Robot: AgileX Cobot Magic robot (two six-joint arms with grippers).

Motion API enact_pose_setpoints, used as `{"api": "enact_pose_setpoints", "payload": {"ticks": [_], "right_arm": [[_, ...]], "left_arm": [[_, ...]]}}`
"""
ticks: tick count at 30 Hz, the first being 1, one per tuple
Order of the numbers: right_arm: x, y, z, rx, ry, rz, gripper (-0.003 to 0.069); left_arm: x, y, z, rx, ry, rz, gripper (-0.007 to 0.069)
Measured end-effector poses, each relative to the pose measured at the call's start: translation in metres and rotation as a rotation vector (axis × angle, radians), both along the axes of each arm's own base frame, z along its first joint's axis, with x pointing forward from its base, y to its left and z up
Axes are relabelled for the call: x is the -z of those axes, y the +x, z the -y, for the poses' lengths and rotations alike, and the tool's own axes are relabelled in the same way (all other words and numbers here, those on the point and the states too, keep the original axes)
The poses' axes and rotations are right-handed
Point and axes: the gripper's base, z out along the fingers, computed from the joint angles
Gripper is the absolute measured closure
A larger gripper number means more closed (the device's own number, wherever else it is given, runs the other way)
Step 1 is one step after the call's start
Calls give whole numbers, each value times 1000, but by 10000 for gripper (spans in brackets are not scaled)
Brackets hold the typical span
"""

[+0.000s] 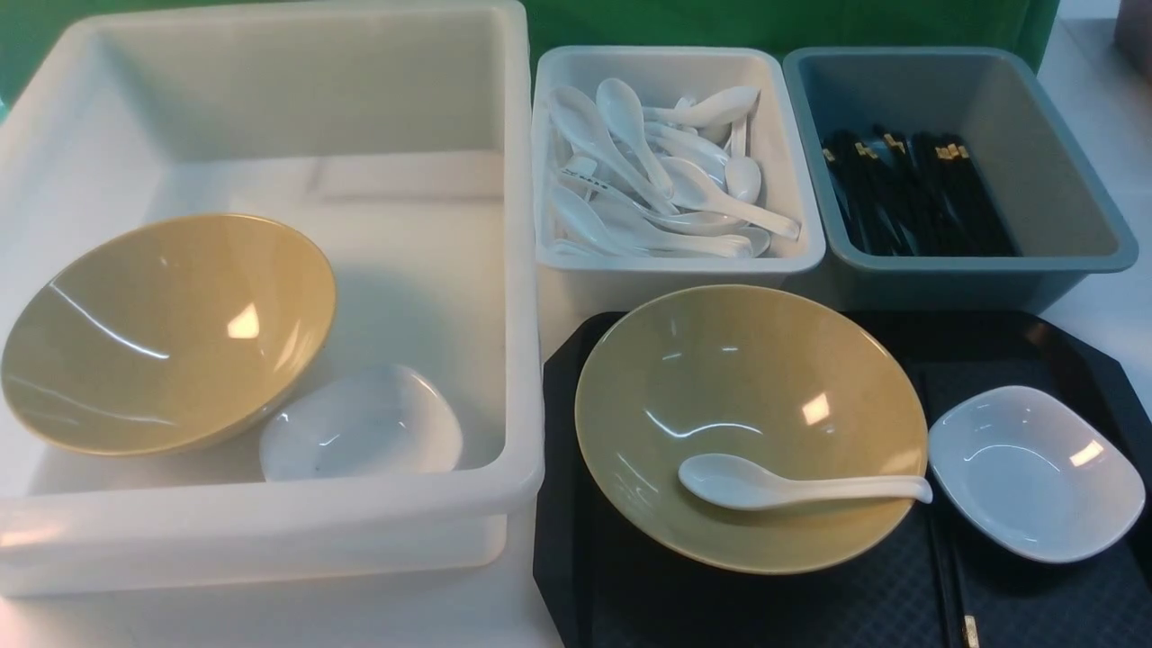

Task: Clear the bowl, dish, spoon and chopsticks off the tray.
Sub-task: Use the left arm to grab the soup spoon in the middle

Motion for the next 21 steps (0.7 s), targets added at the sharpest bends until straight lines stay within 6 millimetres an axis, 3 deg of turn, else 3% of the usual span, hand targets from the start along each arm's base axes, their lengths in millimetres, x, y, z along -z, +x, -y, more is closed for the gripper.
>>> {"api": "enact_pose_setpoints", "payload": {"ticks": [3, 4, 5, 8, 10, 12, 14, 16, 18, 19, 21], "right_arm": [[-16, 0, 0, 32, -35, -89, 543], [-19, 0, 0, 38, -43, -98, 543], [-33, 0, 0, 67, -82, -133, 543], [-51, 4, 1, 130, -178, -213, 543], [-58, 12, 1, 170, -271, -346, 543], [-56, 18, 1, 174, -317, -470, 543], [-54, 22, 1, 169, -334, -539, 543], [-42, 28, 1, 148, -359, -697, 543], [-37, 30, 1, 139, -369, -755, 543], [-32, 31, 1, 128, -388, -814, 543], [-29, 32, 1, 117, -406, -848, 546]], "left_arm": [[-43, -6, 1, -5, 28, -60, 633], [-46, -6, 1, -10, 35, -65, 633], [-72, -4, 2, -25, 67, -109, 633], [-108, 12, 2, -57, 126, -180, 633], [-137, 39, 2, -72, 159, -241, 633], [-145, 69, 3, -53, 162, -357, 633], [-148, 83, 4, -33, 162, -428, 633], [-151, 117, 13, 54, 173, -655, 633], [-149, 128, 20, 97, 194, -751, 633], [-147, 145, 35, 183, 258, -893, 633], [-141, 158, 50, 261, 352, -1009, 633]]}}
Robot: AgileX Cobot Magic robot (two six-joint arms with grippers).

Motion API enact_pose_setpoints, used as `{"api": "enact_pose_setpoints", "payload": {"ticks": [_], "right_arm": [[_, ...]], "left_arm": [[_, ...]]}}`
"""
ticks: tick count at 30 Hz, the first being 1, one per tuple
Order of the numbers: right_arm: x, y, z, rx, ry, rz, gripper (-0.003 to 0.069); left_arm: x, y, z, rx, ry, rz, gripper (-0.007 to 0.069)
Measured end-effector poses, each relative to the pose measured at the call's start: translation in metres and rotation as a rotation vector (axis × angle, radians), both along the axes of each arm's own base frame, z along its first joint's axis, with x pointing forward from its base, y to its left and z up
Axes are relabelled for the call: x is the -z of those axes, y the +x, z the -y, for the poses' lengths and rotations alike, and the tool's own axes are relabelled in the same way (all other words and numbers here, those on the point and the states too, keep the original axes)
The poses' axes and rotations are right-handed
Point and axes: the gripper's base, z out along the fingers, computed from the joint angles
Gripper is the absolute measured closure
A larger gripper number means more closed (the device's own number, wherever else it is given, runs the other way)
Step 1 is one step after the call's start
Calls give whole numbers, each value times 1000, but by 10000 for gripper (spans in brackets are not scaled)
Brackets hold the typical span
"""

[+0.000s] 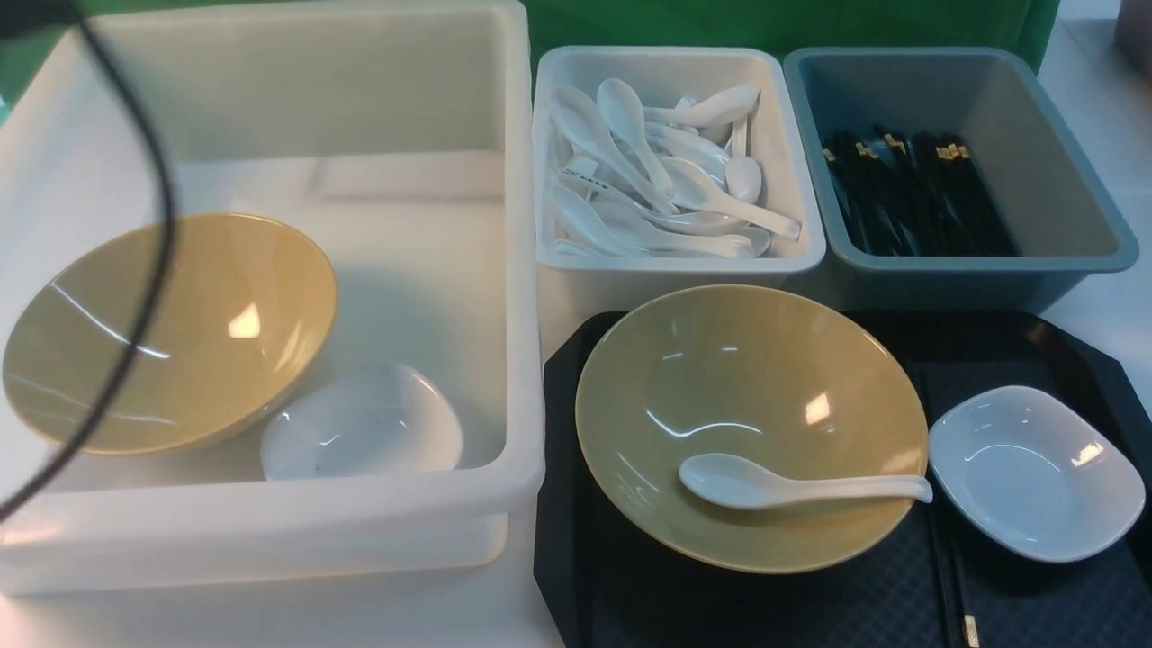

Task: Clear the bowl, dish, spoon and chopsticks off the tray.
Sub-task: Use the left arm to grab the soup spoon in the middle

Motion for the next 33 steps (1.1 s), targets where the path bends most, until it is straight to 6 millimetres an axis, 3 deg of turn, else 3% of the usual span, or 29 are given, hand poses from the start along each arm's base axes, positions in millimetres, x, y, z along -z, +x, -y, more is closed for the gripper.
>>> {"api": "enact_pose_setpoints", "payload": {"ticks": [3, 5, 6, 9, 10, 11, 16, 21, 29, 33], "right_arm": [[10, 1, -2, -49, -86, -84, 579], [20, 2, -4, -97, -160, -167, 618], [22, 1, -4, -104, -168, -176, 624], [31, 1, -7, -146, -195, -211, 628], [32, 1, -7, -148, -196, -212, 628], [34, 2, -7, -160, -200, -214, 628], [36, 2, -9, -176, -203, -210, 628], [36, 2, -9, -176, -203, -208, 628], [33, 3, -10, -190, -200, -164, 628], [32, 3, -11, -194, -198, -159, 627]], "left_arm": [[20, 26, 48, 268, 127, -189, 633], [31, 36, 84, 441, 179, -221, 633], [34, 39, 88, 460, 194, -226, 633], [52, 45, 141, 666, 273, -233, 633], [55, 46, 144, 676, 279, -236, 633], [66, 51, 164, 731, 293, -257, 633], [98, 70, 210, 832, 294, -369, 630], [125, 88, 230, 928, 377, -414, 587], [183, 106, 255, 1193, 533, -386, 362], [202, 108, 263, 1297, 538, -344, 335]]}}
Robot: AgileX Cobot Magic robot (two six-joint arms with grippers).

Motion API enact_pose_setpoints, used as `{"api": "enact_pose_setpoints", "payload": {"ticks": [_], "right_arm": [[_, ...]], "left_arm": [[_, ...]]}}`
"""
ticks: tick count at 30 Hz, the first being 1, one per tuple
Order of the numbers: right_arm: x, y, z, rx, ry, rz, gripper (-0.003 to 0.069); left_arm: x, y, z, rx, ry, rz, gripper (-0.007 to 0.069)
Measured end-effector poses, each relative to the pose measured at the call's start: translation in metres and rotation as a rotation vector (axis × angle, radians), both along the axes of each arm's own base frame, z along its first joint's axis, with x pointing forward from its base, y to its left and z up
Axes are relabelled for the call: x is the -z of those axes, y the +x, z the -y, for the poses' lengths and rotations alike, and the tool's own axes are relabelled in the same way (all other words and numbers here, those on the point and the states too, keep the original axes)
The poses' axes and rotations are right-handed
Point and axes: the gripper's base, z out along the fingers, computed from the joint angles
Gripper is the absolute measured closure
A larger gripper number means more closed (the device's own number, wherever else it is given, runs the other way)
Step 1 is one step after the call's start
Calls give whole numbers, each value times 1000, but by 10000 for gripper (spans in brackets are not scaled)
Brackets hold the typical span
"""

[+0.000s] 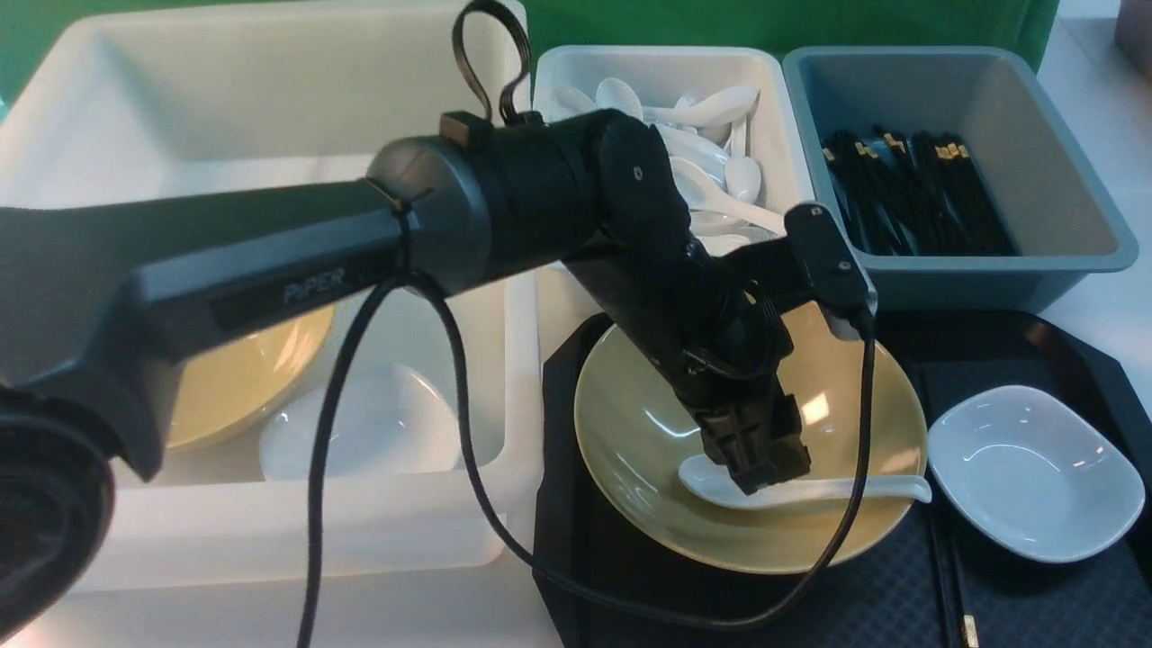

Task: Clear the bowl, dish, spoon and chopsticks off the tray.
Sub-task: Use the left arm to grab the soup spoon in the middle

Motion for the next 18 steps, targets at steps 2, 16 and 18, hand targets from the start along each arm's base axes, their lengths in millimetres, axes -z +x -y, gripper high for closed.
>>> {"api": "enact_pose_setpoints", "payload": {"ticks": [2, 16, 18], "right_arm": [[0, 0, 0, -1, 1, 5, 626], [-4, 1, 0, -3, 8, 47, 625], [-4, 1, 0, -3, 8, 47, 625]], "left_arm": [[8, 0, 4, 42, -11, 6, 331], [40, 2, 20, 112, -3, 60, 415], [40, 2, 20, 103, -5, 53, 462]]}}
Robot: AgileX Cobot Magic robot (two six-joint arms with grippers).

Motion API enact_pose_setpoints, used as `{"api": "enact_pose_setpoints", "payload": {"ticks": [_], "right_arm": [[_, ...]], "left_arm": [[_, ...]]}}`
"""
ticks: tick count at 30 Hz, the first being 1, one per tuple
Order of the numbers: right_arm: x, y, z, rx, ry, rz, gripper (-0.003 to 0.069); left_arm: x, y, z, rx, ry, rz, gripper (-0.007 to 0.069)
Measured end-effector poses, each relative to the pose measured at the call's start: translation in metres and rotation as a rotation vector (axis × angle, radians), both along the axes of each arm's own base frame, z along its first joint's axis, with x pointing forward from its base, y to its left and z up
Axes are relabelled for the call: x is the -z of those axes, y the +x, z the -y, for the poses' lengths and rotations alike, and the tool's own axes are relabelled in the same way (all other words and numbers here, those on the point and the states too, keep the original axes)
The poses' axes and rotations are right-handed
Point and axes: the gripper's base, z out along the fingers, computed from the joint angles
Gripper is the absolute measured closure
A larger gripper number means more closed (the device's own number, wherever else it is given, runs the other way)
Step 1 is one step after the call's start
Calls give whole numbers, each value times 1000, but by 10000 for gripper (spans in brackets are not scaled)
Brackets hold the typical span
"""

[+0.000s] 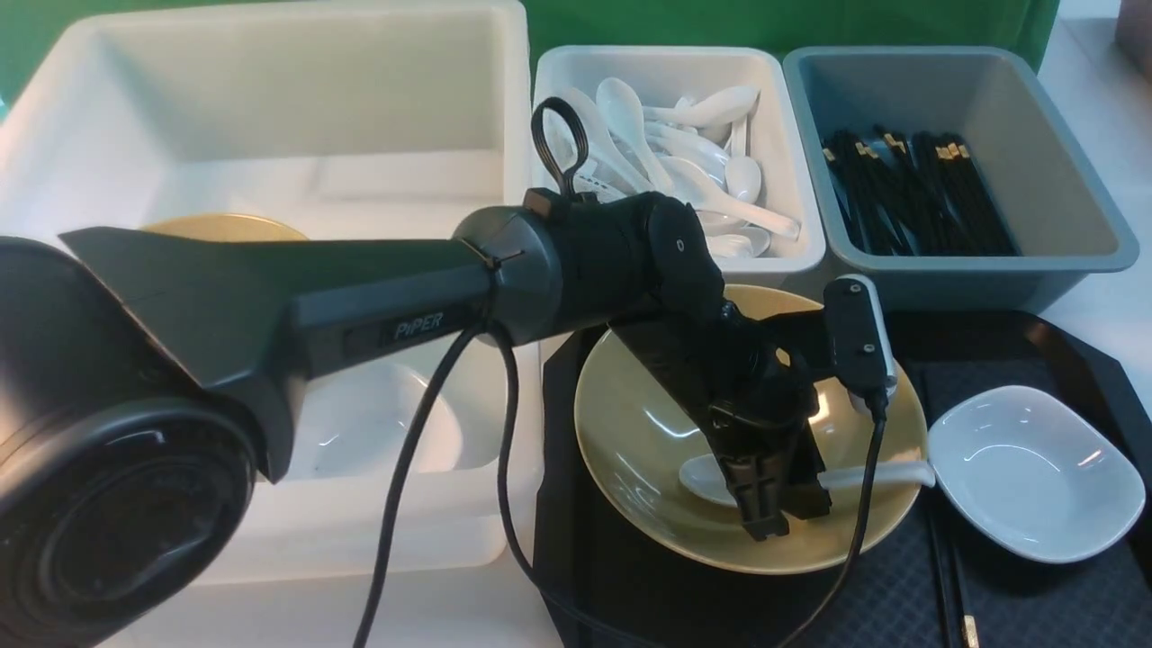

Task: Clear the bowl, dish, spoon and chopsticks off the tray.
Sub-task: Use the left arm to grab the soup spoon in the middle, then use the left arm to put the soup spoon into the small storage box in the middle

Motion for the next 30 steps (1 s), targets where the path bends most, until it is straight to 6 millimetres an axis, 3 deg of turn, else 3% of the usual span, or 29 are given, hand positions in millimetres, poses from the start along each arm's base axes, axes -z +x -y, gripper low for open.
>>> {"api": "enact_pose_setpoints", "payload": {"ticks": [1, 5, 8, 11, 16, 20, 23, 27, 28, 30], "right_arm": [[0, 0, 0, 0, 0, 0, 625], [0, 0, 0, 0, 1, 4, 625], [-1, 0, 0, 0, 1, 7, 625], [-1, 0, 0, 0, 1, 8, 625], [-1, 0, 0, 0, 1, 8, 625], [-1, 0, 0, 0, 1, 8, 625], [-1, 0, 0, 0, 1, 8, 625], [-1, 0, 0, 0, 1, 9, 625], [-1, 0, 0, 0, 1, 9, 625], [-1, 0, 0, 0, 2, 10, 625]], "left_arm": [[-1, 1, 1, -10, -6, -2, 516], [-3, 2, 2, -72, -9, -35, 515], [-16, 9, 4, -183, -26, -84, 515], [-54, 31, 9, -299, -103, -48, 515], [-111, 68, 7, -421, -284, 225, 515], [-137, 104, -9, -620, -490, 454, 515], [-129, 131, -22, -740, -562, 554, 515], [-101, 151, -32, -794, -533, 569, 491], [-86, 159, -36, -803, -501, 557, 445], [-79, 161, -41, -804, -475, 531, 375]]}}
